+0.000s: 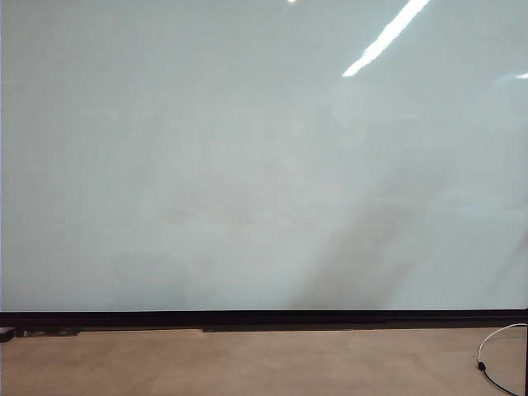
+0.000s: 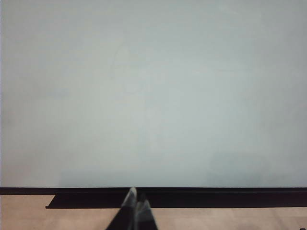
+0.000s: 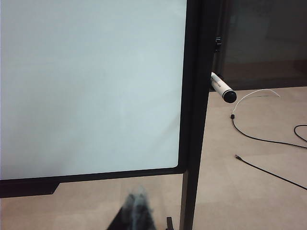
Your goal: Pick up the pen on the shelf to the right of the whiteboard and draw a rectangle.
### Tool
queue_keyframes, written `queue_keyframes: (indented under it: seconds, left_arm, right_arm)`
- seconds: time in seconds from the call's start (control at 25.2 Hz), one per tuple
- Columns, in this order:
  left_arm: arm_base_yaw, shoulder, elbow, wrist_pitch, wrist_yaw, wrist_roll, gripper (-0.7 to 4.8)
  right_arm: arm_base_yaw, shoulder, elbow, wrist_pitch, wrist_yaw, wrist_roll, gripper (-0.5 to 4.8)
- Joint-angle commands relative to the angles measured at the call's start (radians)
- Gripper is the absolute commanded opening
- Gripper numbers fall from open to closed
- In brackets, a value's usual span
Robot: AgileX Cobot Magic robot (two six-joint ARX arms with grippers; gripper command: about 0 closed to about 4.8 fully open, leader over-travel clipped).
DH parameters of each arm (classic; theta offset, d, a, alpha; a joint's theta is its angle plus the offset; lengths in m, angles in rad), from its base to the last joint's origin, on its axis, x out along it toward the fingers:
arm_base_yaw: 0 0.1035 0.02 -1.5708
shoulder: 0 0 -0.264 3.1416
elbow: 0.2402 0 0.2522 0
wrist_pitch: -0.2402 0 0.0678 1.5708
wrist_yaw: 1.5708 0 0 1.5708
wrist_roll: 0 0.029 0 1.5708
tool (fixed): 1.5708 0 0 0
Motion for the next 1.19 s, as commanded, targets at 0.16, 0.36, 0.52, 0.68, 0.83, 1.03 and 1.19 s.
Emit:
queue_keyframes:
  seconds: [0.16, 0.36, 0.52, 0.68, 0.83, 1.03, 1.19]
  left_arm:
    - [0.0, 0.0, 0.003, 0.006, 0.002, 0.004, -0.04]
    - [0.0, 0.0, 0.003, 0.006, 0.002, 0.004, -0.04]
    - [0.0, 0.0, 0.003, 0.006, 0.002, 0.004, -0.05]
    - [0.0, 0.0, 0.003, 0.006, 0.002, 0.004, -0.04]
    - [0.0, 0.0, 0.003, 0.006, 0.002, 0.004, -0.04]
    - [0.0, 0.0, 0.003, 0.006, 0.002, 0.004, -0.04]
    - [0.0, 0.0, 0.003, 0.006, 0.002, 0.004, -0.05]
  right_arm:
    - [0.0, 0.0, 0.005, 0.009, -0.005, 0.0, 0.0]
    - [0.0, 0.0, 0.005, 0.009, -0.005, 0.0, 0.0]
    - [0.0, 0.0, 0.005, 0.009, -0.005, 0.0, 0.0]
    - [0.0, 0.0, 0.005, 0.012, -0.005, 0.0, 0.0]
    - [0.0, 0.0, 0.005, 0.064, -0.038, 0.008, 0.0]
    - [0.0, 0.0, 0.005, 0.179, -0.146, 0.087, -0.01]
    - [0.0, 0.0, 0.005, 0.235, -0.162, 0.086, -0.01]
